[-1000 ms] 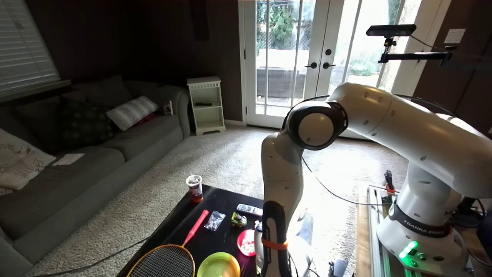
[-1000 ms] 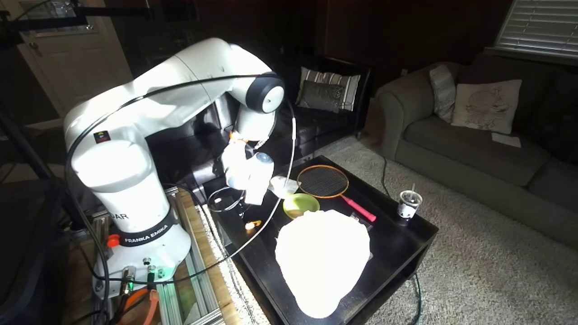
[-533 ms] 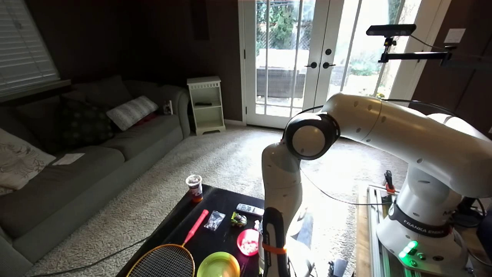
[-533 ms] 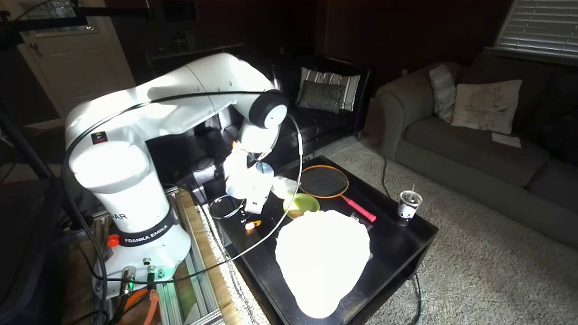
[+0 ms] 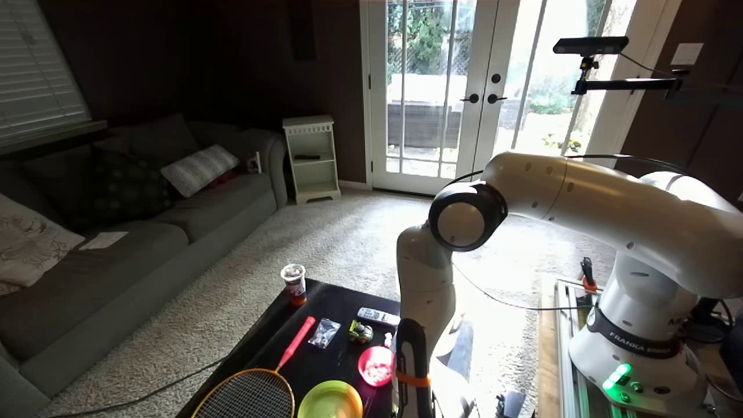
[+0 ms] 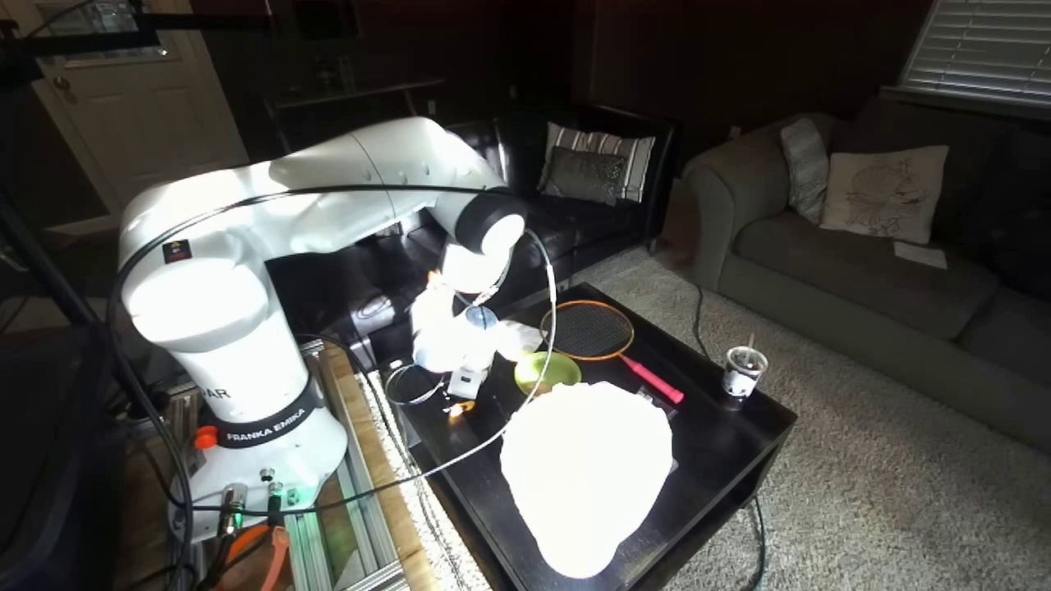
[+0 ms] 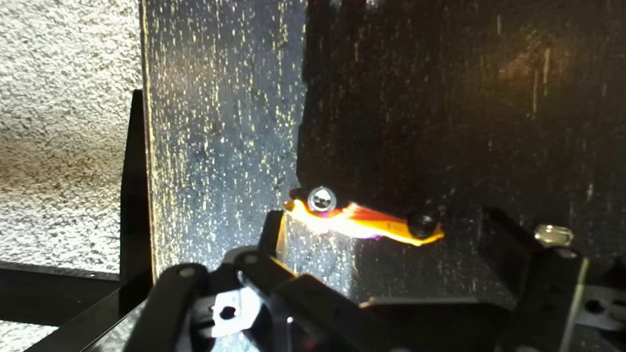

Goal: Flip the orange object over

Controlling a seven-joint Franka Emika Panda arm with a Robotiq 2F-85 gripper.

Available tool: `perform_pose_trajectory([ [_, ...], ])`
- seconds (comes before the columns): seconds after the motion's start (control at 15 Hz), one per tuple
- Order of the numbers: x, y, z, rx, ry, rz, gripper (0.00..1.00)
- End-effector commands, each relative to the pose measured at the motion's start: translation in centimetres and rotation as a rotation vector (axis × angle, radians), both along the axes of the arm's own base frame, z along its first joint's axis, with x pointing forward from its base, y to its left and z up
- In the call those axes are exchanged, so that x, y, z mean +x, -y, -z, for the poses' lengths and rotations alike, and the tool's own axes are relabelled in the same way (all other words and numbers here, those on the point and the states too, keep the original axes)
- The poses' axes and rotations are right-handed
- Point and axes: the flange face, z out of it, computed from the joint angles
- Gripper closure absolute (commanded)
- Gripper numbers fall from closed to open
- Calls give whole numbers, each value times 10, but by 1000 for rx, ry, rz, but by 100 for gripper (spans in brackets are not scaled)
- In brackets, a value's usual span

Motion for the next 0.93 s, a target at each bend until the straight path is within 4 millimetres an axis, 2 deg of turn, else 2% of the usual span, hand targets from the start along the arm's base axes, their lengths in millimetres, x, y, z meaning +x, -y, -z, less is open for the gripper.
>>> perform_pose_trajectory([
  [0.0,1,-1,9,3,3,51,0],
  [0.87,-4,1,13,0,-36,67,0],
])
